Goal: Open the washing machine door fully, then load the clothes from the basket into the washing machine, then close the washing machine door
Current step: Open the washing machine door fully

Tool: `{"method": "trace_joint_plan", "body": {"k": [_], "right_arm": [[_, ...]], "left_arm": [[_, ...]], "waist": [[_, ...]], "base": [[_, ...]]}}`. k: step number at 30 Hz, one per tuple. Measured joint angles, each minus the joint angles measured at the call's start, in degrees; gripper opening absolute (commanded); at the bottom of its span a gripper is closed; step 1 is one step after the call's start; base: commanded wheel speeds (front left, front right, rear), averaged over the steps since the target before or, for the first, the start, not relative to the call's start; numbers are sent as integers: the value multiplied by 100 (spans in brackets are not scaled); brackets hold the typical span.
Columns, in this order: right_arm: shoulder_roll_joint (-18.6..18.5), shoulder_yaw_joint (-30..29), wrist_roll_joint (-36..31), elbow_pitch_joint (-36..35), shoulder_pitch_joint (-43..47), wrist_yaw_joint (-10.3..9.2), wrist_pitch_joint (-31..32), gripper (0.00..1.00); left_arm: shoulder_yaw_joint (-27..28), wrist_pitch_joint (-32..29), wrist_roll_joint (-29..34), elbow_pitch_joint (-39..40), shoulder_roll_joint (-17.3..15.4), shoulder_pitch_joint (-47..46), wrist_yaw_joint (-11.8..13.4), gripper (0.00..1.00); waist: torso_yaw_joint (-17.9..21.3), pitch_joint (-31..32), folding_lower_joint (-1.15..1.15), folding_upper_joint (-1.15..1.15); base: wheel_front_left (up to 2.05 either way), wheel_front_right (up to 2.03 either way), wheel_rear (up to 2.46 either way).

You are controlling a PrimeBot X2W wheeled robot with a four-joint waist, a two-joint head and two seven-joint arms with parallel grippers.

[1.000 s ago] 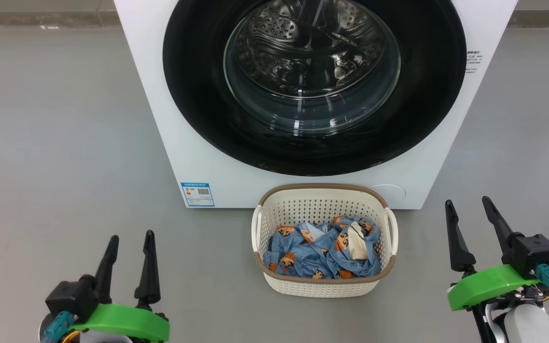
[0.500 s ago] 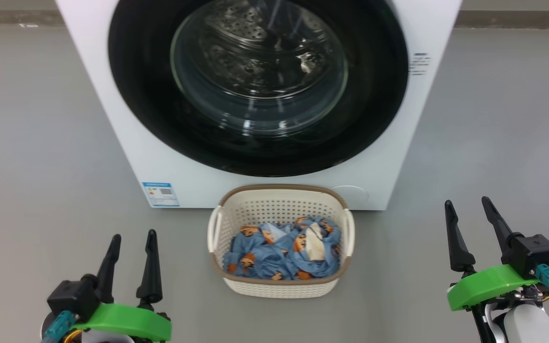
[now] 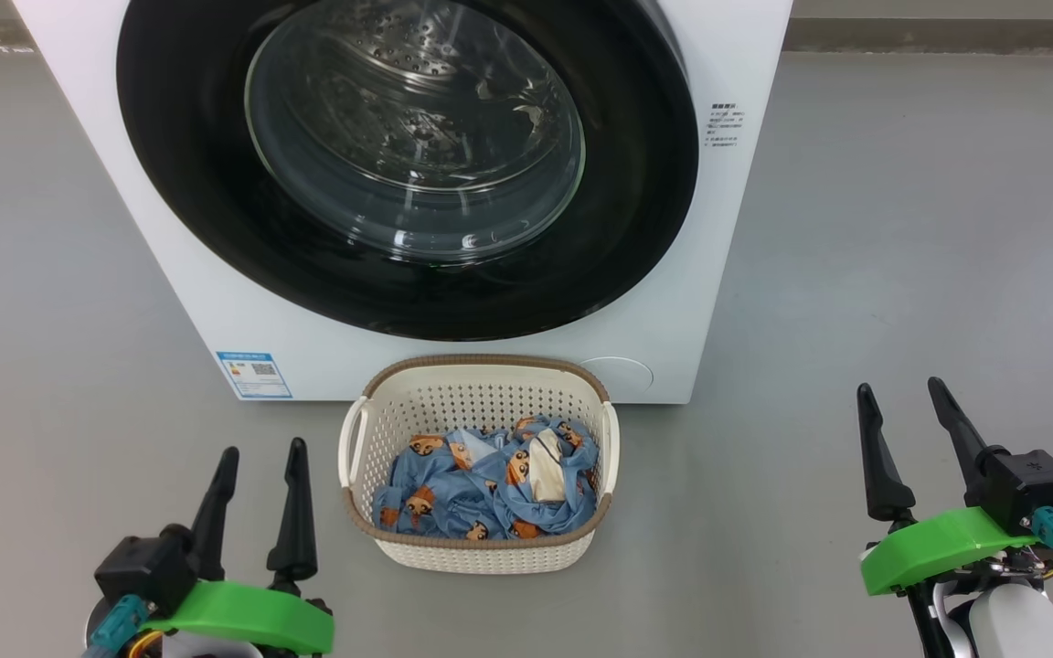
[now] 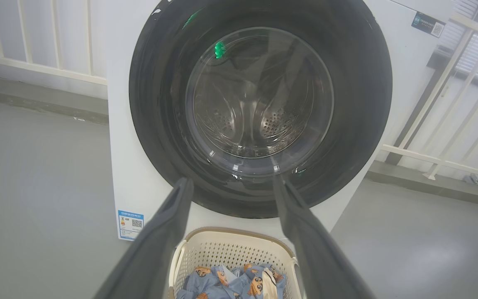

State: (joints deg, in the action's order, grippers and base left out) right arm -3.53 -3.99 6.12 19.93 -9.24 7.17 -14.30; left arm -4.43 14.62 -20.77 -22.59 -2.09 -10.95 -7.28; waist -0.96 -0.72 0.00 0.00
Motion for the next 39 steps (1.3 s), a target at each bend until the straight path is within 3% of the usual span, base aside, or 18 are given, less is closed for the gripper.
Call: {"method": "trace_joint_plan", "body": {"k": [39], "right_arm": [[2, 0, 63, 85, 0, 0, 0, 100]], "left_arm": [[29, 0, 9, -77, -5, 2, -1, 100]], "waist": [[-17, 76, 0, 0]], "base": [[0, 0, 0]]}}
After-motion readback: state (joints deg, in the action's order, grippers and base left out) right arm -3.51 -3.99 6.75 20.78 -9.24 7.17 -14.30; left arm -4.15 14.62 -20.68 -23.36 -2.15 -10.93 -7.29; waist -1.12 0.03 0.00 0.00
